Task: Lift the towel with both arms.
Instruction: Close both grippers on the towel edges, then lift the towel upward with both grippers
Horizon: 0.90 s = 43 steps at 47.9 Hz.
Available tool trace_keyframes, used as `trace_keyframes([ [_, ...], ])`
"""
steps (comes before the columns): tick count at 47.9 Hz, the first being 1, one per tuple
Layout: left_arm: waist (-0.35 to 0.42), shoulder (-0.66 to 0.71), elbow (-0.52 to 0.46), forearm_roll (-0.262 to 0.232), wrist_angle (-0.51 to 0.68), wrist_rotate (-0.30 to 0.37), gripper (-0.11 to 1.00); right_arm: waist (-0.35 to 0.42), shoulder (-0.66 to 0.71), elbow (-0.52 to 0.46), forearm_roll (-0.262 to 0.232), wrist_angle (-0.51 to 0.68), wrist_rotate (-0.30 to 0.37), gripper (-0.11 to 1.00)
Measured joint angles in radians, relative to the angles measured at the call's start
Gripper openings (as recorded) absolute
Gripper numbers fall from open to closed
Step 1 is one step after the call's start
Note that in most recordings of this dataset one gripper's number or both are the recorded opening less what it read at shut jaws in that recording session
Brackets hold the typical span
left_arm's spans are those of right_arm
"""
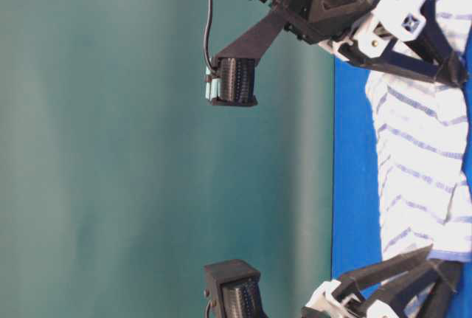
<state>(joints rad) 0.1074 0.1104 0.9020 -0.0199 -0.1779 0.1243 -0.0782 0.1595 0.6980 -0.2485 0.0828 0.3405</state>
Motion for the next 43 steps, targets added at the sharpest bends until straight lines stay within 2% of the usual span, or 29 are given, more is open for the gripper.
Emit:
trace_keyframes([
  [3,0.003,-0.002,-0.002,0.0,0.012,0.002,0.08,-0.002,0.0,-0.002,0.002,0.0,0.0,0.07],
  [5,0.005,-0.005,-0.005,0.0,0.023,0.002,0.03,-0.002,0.0,-0.002,0.0,0.0,0.0,0.07],
  [13,0.011,-0.04,-0.005,0.0,0.066,-0.005,0.03,-0.002,-0.003,-0.002,0.0,0.002,0.0,0.07],
  [20,0.017,-0.127,-0.011,0.0,0.132,-0.009,0.03,-0.002,-0.06,-0.002,0.002,0.014,0.0,0.07],
  [32,0.031,-0.348,-0.072,0.0,0.318,-0.012,0.03,-0.002,-0.265,-0.031,0.002,0.135,0.0,0.07],
  [43,0.052,-0.515,-0.155,0.0,0.42,-0.015,0.03,-0.002,-0.425,-0.107,0.0,0.284,-0.012,0.07],
])
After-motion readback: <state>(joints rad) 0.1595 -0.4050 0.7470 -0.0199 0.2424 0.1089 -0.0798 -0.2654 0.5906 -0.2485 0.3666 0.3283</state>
